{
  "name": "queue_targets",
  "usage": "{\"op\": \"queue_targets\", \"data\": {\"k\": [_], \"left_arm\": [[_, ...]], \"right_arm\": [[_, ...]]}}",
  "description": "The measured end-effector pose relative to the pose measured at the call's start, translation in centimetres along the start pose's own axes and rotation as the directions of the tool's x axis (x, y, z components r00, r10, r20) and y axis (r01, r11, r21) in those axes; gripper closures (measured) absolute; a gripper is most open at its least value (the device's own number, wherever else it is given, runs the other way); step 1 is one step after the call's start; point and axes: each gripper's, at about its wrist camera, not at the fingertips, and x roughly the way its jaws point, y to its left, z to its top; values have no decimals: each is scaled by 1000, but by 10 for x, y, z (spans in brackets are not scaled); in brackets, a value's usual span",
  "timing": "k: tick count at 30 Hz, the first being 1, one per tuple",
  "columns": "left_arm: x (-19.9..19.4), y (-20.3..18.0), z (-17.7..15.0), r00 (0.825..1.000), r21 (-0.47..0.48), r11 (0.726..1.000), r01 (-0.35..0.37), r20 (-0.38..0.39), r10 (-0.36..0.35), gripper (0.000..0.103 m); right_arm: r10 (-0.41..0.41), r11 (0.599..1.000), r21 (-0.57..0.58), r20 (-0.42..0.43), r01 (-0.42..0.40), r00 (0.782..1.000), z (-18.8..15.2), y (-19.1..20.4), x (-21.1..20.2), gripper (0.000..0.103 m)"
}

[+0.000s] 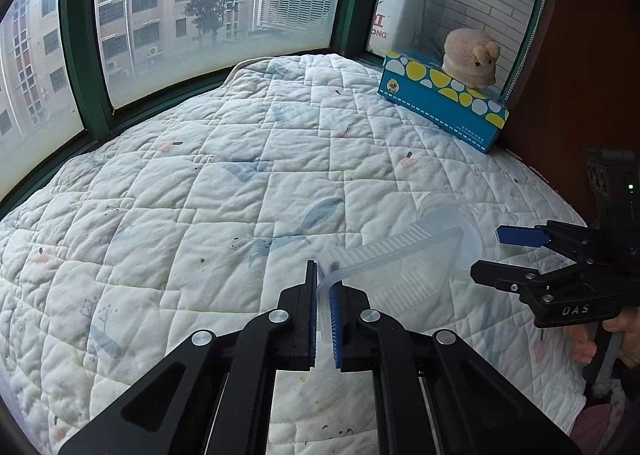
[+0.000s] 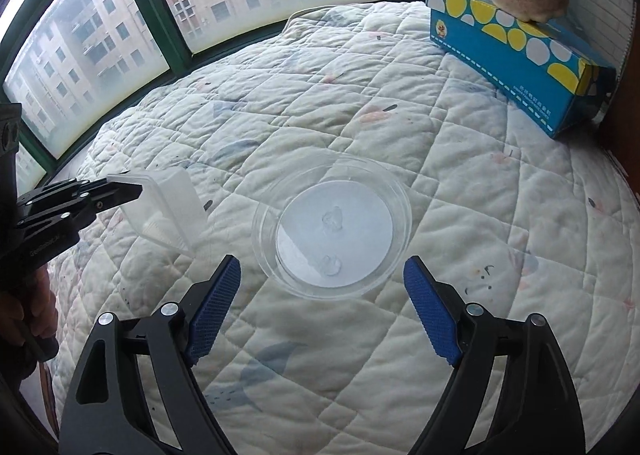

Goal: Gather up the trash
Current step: 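Grasp the clear rectangular lid with the left tool while the right tool grasps the round clear lid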

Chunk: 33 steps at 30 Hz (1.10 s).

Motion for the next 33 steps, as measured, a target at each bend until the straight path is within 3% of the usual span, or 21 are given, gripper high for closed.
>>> {"op": "queue_targets", "data": {"k": [4,18,33], "left_arm": [[-11,8,3,1000,-16,1000,-5,19,5,97],[-11,17,-2,1000,-48,999,-11,4,11,97],[-29,-15,-9,1000,-35,999,9,14,-8,97]], "right_arm": [[-21,999,-26,-5,21,1000,8,8,12,12],[-97,995,-37,-36,96,995,19,14,41,9],[-96,995,-22,2,96,995,-8,12,-12,12]]}}
